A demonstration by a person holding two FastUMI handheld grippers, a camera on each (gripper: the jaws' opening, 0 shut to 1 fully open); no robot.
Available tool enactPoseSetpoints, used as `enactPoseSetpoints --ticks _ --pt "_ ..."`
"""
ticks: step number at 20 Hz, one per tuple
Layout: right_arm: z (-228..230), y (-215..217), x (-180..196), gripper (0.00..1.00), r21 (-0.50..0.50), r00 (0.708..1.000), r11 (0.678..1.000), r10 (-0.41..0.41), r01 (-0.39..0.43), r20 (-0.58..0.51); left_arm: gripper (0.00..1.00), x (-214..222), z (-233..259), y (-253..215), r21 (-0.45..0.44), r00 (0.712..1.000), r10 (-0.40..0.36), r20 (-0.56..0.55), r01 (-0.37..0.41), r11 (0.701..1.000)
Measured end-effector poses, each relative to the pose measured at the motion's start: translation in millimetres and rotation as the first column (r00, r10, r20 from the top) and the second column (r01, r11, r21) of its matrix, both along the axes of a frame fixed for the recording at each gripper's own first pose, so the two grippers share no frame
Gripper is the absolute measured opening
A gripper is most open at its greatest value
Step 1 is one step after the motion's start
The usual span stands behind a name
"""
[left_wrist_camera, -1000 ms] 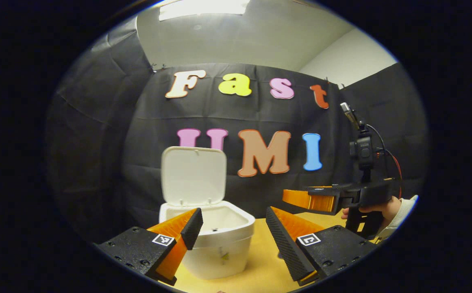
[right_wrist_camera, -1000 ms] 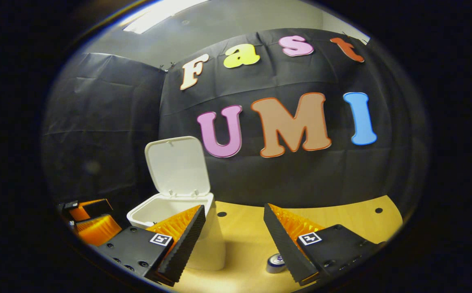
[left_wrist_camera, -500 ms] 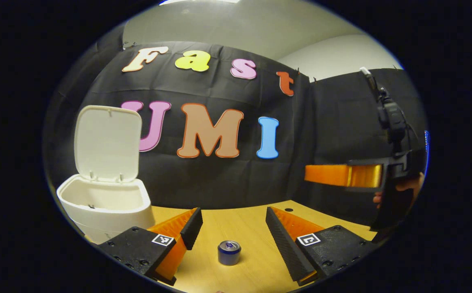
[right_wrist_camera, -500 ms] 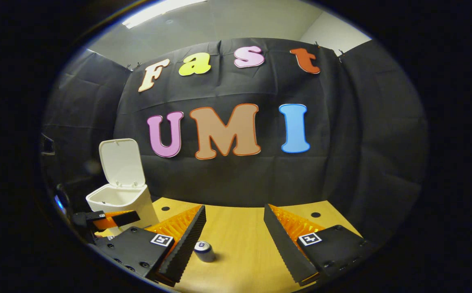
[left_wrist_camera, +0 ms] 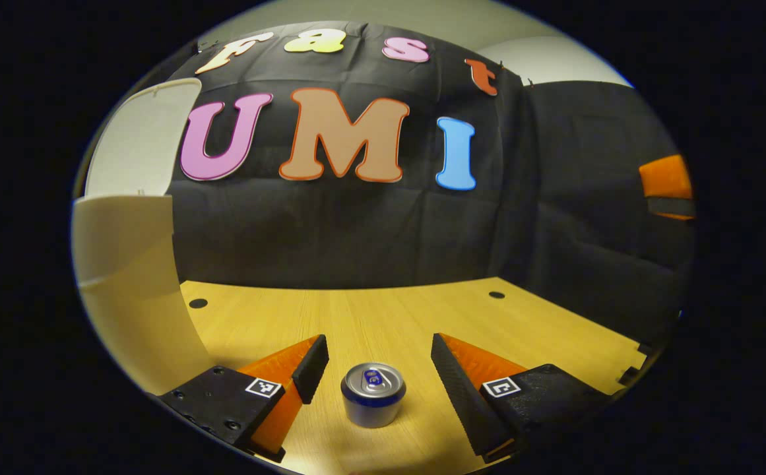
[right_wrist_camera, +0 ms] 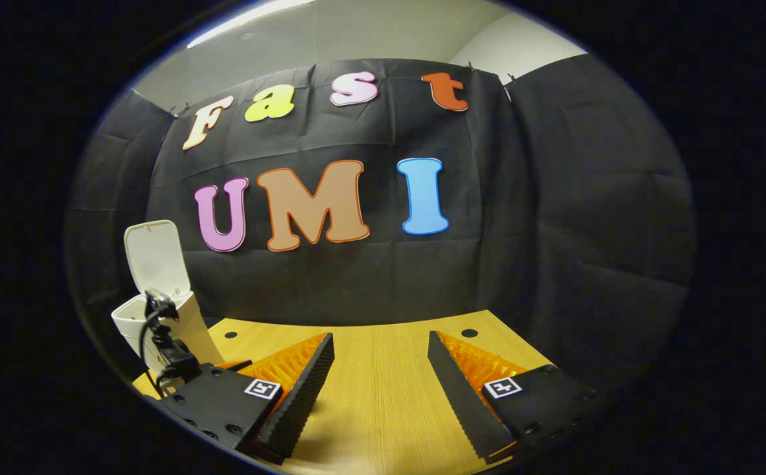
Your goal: Press the lid of the desktop garbage bin to open it, pick up the crumpled paper on the desktop and throw it into the bin, then pick up the pop can on the desktop and drop it into the bin, and finally close the garbage bin lid.
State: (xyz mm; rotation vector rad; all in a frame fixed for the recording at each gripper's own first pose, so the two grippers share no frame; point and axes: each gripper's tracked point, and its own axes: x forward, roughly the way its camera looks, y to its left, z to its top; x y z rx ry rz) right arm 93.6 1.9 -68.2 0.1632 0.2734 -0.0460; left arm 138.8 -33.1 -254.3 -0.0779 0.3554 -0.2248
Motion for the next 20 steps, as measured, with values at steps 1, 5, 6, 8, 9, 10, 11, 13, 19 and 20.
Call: enactPoseSetpoints --ticks 1,5,6,8,9,10,11,13,19,20 --pt "-3.7 -1.9 1.1 0.96 0.007 1.0 1.0 -0.009 0.009 -0.005 0.95 1.7 -10.0 0.7 0.003 1.0 0.003 -0.024 -0.003 1.0" --pt "-14.5 -5.9 1.1 0.96 0.016 1.0 1.0 -0.022 0.022 -0.016 0.95 7.3 -49.0 -1.8 0.03 0.994 0.001 -0.111 0.003 1.0" --pt "-16.5 -7.3 0.2 0.96 0.012 1.0 1.0 -0.023 0.023 -0.02 0.95 7.6 -56.9 -2.6 0.042 0.99 0.0 -0.142 0.006 0.999" --pt "-18.4 -11.4 -0.7 0.96 0.006 0.999 1.0 -0.027 0.027 -0.025 0.95 6.0 -71.1 -4.4 0.044 0.984 -0.003 -0.18 0.012 0.999" --pt "-18.7 -14.7 -0.6 0.96 0.006 0.999 0.999 -0.031 0.031 -0.027 0.96 5.5 -74.0 -4.7 0.039 0.982 -0.002 -0.191 0.009 0.999" --pt "-19.1 -17.7 -0.8 0.96 0.01 0.999 0.999 -0.035 0.035 -0.029 0.96 5.0 -76.9 -5.5 0.036 0.98 0.002 -0.2 0.005 0.999" --pt "-19.0 -20.5 -0.4 0.96 0.017 0.999 0.999 -0.039 0.04 -0.031 0.96 4.2 -82.2 -5.4 0.036 0.977 0.004 -0.211 0.004 0.999" --pt "-20.0 -24.3 0.1 0.96 0.026 0.998 0.998 -0.048 0.049 -0.03 0.82 4.6 -85.0 0.1 0.058 0.976 0.026 -0.217 -0.014 0.998" --pt "-18.7 -27.1 -0.2 0.95 0.006 0.999 0.999 -0.036 0.036 -0.036 0.79 3.2 -58.8 -1.9 0.08 0.986 0.011 -0.163 0.002 0.997" --pt "-22.2 -24.6 -1.1 0.95 0.002 0.999 1.0 -0.025 0.025 -0.045 0.78 1.7 -48.2 -1.8 0.078 0.989 0.009 -0.149 0.003 0.997"
